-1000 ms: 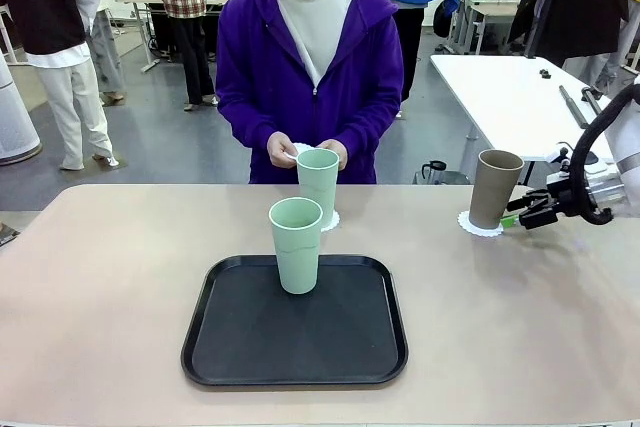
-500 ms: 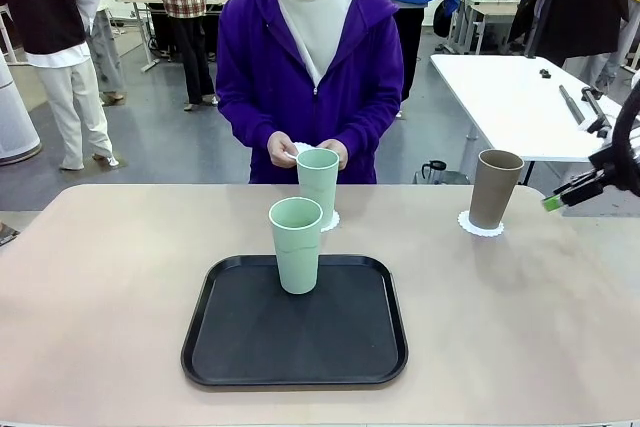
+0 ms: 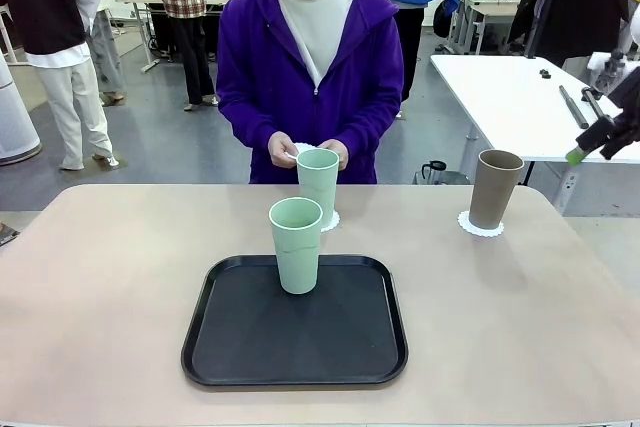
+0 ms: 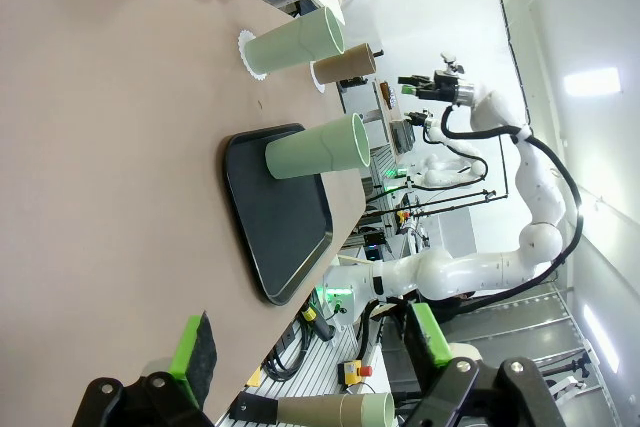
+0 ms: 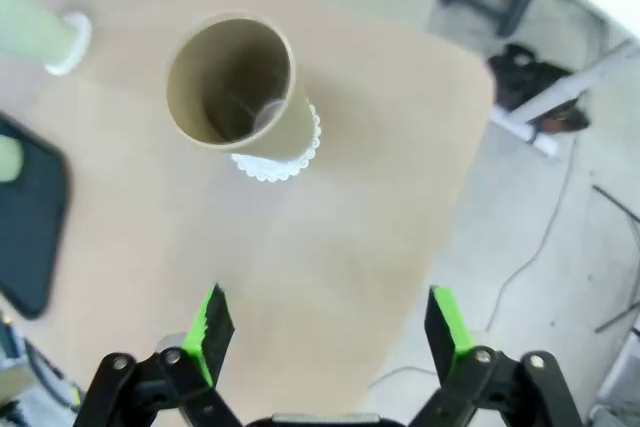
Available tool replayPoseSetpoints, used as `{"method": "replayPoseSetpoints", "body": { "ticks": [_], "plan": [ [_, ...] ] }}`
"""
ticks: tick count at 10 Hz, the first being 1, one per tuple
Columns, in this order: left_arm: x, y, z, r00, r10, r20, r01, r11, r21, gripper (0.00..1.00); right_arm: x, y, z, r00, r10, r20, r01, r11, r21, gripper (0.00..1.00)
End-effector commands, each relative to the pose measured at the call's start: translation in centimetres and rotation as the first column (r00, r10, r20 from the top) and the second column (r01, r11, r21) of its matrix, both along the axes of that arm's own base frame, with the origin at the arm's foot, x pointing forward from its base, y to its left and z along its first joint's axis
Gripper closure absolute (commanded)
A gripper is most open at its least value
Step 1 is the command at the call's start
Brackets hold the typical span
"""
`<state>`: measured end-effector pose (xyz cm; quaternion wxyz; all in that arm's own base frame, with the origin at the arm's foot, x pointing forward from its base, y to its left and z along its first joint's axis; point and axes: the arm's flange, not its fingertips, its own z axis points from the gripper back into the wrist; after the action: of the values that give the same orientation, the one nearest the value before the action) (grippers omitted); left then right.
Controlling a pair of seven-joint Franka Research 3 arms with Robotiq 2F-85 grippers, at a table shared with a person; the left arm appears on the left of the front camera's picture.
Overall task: Place coasters on the table and set cups on them.
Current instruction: Take one Reusable plastic cup from the Flat Tray and place it on a coaster set by the human.
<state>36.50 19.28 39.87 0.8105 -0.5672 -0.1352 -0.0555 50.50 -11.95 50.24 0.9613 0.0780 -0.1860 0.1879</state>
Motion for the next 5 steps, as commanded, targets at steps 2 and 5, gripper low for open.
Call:
{"method": "replayPoseSetpoints", "body": {
  "ticks": [2,5],
  "plan": [
    [-0.1,0.2,0.1,1.0,-0.006,0.02,0.006,1.0,-0.007,0.0,-0.7,3.1,2.4,0.999,-0.04,-0.006,0.04,0.998,-0.052,0.0],
    [-0.1,0.2,0.1,1.0,-0.006,0.02,0.006,1.0,-0.007,0.0,-0.6,3.4,3.2,1.0,-0.023,0.019,0.023,0.999,-0.037,0.0]
  ]
}}
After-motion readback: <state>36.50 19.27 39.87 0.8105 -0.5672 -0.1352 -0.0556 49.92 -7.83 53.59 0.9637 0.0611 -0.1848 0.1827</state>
